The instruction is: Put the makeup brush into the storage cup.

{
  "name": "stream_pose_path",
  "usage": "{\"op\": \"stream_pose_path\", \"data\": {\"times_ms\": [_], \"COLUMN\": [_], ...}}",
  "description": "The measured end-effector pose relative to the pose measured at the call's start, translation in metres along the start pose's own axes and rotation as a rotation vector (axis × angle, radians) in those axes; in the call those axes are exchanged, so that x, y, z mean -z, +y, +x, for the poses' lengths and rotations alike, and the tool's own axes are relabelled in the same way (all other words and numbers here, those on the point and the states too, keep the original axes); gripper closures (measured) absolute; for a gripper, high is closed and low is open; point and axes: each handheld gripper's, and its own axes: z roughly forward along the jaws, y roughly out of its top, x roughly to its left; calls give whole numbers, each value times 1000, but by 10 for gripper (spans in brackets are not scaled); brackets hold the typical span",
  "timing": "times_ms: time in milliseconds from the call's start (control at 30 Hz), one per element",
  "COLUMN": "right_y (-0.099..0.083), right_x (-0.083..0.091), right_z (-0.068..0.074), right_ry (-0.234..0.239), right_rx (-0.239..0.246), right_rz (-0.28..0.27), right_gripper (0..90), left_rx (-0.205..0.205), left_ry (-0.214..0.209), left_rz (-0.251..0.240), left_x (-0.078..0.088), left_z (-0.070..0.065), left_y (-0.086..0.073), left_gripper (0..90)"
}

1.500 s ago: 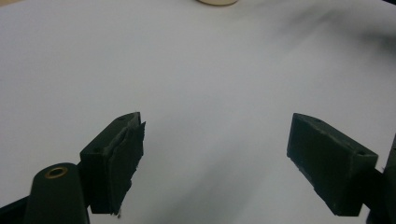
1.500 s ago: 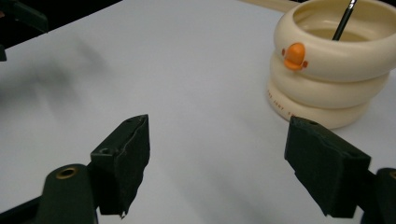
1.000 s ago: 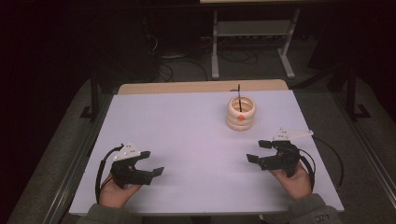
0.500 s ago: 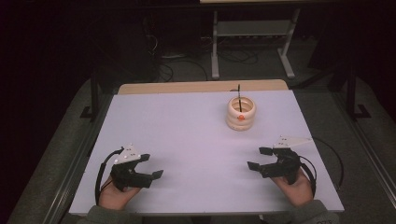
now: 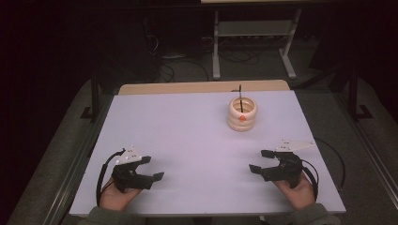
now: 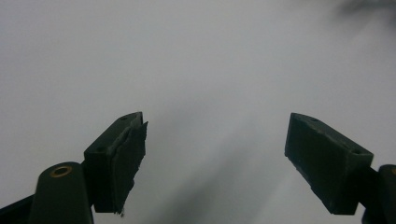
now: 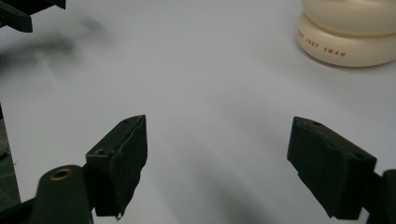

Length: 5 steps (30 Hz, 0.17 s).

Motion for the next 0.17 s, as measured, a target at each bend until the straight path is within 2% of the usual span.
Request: {"op": "stream_pose_path", "data": {"times_ms": [167], "right_y": [2], "right_x": [4], "right_z": [-2], "right_ry": [-6], "right_rx": [2], "right_rz": [-23], "right_gripper": [192], "left_rx": [8], "left_ry": [-1], "left_rz": [0], "left_x": [-1], "left_z": [1], "left_y": [0], "left_gripper": [202]}}
